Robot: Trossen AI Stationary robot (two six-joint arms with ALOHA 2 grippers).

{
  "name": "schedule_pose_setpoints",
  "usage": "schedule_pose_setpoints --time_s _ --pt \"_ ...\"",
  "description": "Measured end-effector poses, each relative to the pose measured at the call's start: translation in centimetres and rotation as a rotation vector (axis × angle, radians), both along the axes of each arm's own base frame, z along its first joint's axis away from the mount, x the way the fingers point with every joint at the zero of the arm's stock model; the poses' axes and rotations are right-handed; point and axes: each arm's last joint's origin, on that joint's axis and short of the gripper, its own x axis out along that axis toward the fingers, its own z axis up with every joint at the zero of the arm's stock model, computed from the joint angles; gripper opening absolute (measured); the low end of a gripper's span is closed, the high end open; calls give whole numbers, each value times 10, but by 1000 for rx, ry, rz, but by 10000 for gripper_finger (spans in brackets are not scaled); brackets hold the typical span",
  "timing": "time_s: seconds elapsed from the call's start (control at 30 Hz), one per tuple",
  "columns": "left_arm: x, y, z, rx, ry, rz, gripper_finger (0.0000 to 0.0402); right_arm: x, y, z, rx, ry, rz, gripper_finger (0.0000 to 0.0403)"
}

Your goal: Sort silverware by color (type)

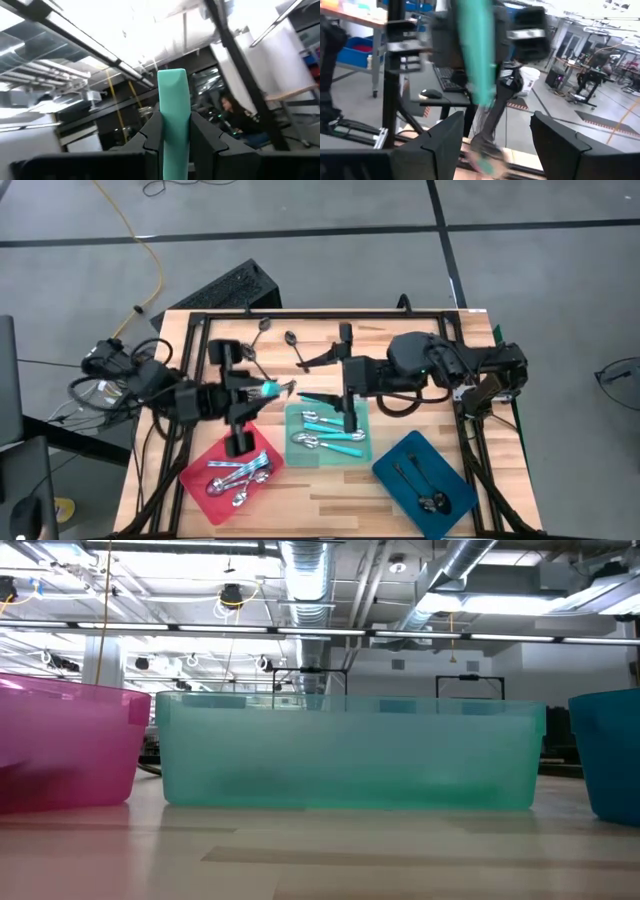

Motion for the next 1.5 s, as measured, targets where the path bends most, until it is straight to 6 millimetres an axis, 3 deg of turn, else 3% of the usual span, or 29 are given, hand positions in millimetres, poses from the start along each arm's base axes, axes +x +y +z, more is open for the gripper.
schedule_pose_setpoints --time_s 0.33,0.53,0.7,0.83,0.9,0.93,1.13,1.23,1.37,1.43,1.5 --pt "13 22 -1 -40 -30 -242 42 3 6 -1 10 -15 18 251" --pt "29 27 -11 41 13 -280 42 3 7 -2 26 -11 38 249" --pt "44 35 -15 -55 32 -283 42 2 9 -3 35 5 -39 225" --pt "30 40 -5 -68 48 -281 42 -1 16 -4 -20 16 -98 133" --pt "23 41 -2 -75 50 -303 18 -3 21 -4 -51 9 -104 61" --pt "21 41 -1 -81 49 -314 12 -4 23 -3 -64 2 -103 45" --pt "19 43 -4 -124 119 -297 3 -5 24 -8 -3 56 -118 49" --pt "-6 45 -6 -128 255 -172 9 -9 21 -21 -32 173 -277 49" --pt "-60 61 7 -348 258 7 30 -14 13 -25 -98 218 -461 49" --pt "-75 67 -4 -429 273 63 33 -21 1 -14 -74 176 -474 49" --pt "-73 69 -27 -469 286 149 28 -28 -13 0 -33 118 -417 49"
